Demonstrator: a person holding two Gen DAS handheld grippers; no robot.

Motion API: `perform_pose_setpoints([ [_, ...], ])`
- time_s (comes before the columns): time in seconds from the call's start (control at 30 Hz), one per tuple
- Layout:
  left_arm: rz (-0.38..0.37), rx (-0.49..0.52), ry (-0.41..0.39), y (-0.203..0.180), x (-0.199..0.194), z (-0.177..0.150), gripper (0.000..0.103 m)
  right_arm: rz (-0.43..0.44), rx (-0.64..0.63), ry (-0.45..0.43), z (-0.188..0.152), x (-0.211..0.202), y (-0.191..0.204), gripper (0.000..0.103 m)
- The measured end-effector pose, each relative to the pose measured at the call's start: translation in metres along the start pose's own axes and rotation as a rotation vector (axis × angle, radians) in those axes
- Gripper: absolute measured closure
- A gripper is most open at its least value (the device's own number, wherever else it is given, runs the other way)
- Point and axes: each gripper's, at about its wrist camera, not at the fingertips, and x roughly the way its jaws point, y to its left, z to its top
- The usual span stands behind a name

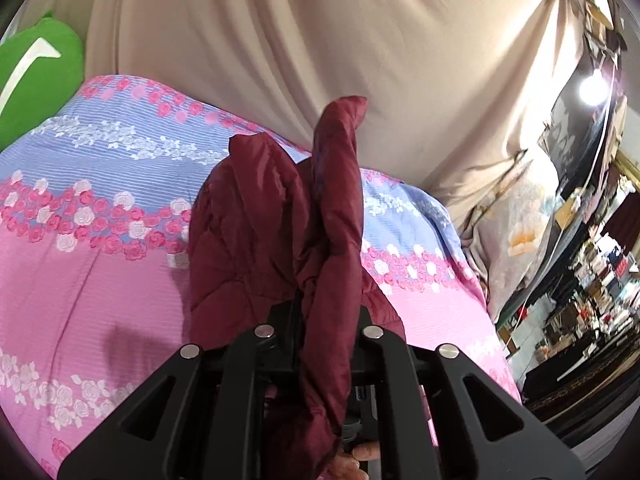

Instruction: Fold large clothes

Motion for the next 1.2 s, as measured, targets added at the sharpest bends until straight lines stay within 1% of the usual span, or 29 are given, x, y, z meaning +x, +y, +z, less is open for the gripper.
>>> perform_pose_setpoints([
  [0.03,0.000,0.006,0.002,-0.003,0.001,0.000,0.093,0.001,0.018,-0.021,-0.001,-0.013,0.000,0.093],
  [0.07,0.006,0.017,0.003,-0.006,0.004,-0.001,0.093,0.005,0.021,-0.062,-0.003,-0.029,0.001,0.089],
  [0.1,0.012,0.021,0.003,-0.007,0.005,-0.001,0.093,-0.012,0.024,-0.136,-0.005,-0.059,-0.002,0.089],
  [0.13,0.013,0.020,0.003,-0.007,0.006,-0.001,0.093,-0.040,0.029,-0.182,-0.006,-0.077,-0.006,0.089],
  [0.17,0.010,0.017,0.004,-0.006,0.006,-0.001,0.093,-0.093,0.037,-0.234,-0.007,-0.100,-0.014,0.087],
  [0.2,0.007,0.011,0.004,-0.004,0.007,-0.001,0.093,-0.185,0.053,-0.296,-0.007,-0.126,-0.027,0.085],
  [0.23,0.006,0.009,0.004,-0.004,0.007,-0.001,0.093,-0.234,0.072,-0.330,-0.007,-0.140,-0.038,0.076],
  [0.27,0.006,0.009,0.004,-0.004,0.008,-0.001,0.093,-0.268,0.116,-0.358,-0.007,-0.153,-0.055,0.074],
  [0.3,0.004,0.008,0.004,-0.004,0.009,-0.001,0.093,-0.280,0.172,-0.371,-0.005,-0.161,-0.075,0.074],
  [0.33,0.002,0.009,0.005,-0.005,0.010,-0.001,0.093,-0.274,0.215,-0.367,-0.002,-0.163,-0.093,0.075],
  [0.37,0.001,0.011,0.007,-0.007,0.010,-0.001,0.092,-0.269,0.237,-0.340,0.002,-0.156,-0.106,0.080],
  [0.4,0.000,0.013,0.009,-0.009,0.012,-0.001,0.093,-0.268,0.241,-0.322,0.004,-0.149,-0.110,0.082],
  [0.43,0.001,0.019,0.014,-0.012,0.014,-0.002,0.093,-0.259,0.231,-0.293,0.006,-0.136,-0.110,0.085],
  [0.47,0.003,0.029,0.020,-0.016,0.017,-0.003,0.093,-0.264,0.207,-0.270,0.000,-0.127,-0.109,0.086],
  [0.5,0.003,0.036,0.029,-0.021,0.021,-0.004,0.093,-0.287,0.171,-0.250,0.003,-0.113,-0.101,0.086],
  [0.57,-0.005,0.059,0.047,-0.031,0.030,-0.006,0.093,-0.300,0.145,-0.239,0.006,-0.099,-0.093,0.087],
  [0.67,-0.021,0.105,0.087,-0.054,0.053,-0.012,0.093,-0.284,0.151,-0.232,0.009,-0.091,-0.095,0.089],
  [0.7,-0.028,0.117,0.104,-0.059,0.061,-0.015,0.093,-0.277,0.155,-0.231,0.011,-0.096,-0.103,0.089],
  [0.77,-0.039,0.147,0.169,-0.078,0.094,-0.026,0.093,-0.254,0.165,-0.234,0.008,-0.099,-0.106,0.090],
  [0.83,-0.020,0.173,0.230,-0.090,0.129,-0.040,0.092,-0.238,0.171,-0.241,0.006,-0.102,-0.109,0.090],
  [0.9,0.005,0.172,0.285,-0.095,0.159,-0.054,0.091,-0.248,0.180,-0.257,0.003,-0.118,-0.116,0.090],
  [0.93,0.008,0.150,0.311,-0.094,0.174,-0.061,0.088,-0.264,0.191,-0.278,-0.002,-0.132,-0.119,0.090],
  [0.97,-0.001,0.119,0.314,-0.091,0.182,-0.064,0.085,-0.285,0.193,-0.285,-0.008,-0.142,-0.121,0.090],
  [1.0,0.004,0.104,0.337,-0.090,0.191,-0.068,0.083,-0.293,0.194,-0.310,-0.019,-0.158,-0.124,0.089],
  [1.07,0.001,0.092,0.340,-0.090,0.199,-0.073,0.077,-0.284,0.203,-0.344,-0.033,-0.179,-0.129,0.087],
  [1.1,-0.006,0.084,0.320,-0.091,0.199,-0.075,0.066,-0.293,0.212,-0.360,-0.041,-0.190,-0.132,0.085],
  [1.13,-0.021,0.083,0.305,-0.092,0.198,-0.077,0.057,-0.320,0.225,-0.382,-0.050,-0.202,-0.134,0.076],
  [1.17,-0.045,0.081,0.293,-0.095,0.197,-0.077,0.036,-0.345,0.233,-0.397,-0.054,-0.207,-0.136,0.072],
  [1.2,-0.082,0.079,0.282,-0.099,0.193,-0.078,0.024,-0.363,0.241,-0.409,-0.061,-0.214,-0.137,0.072],
])
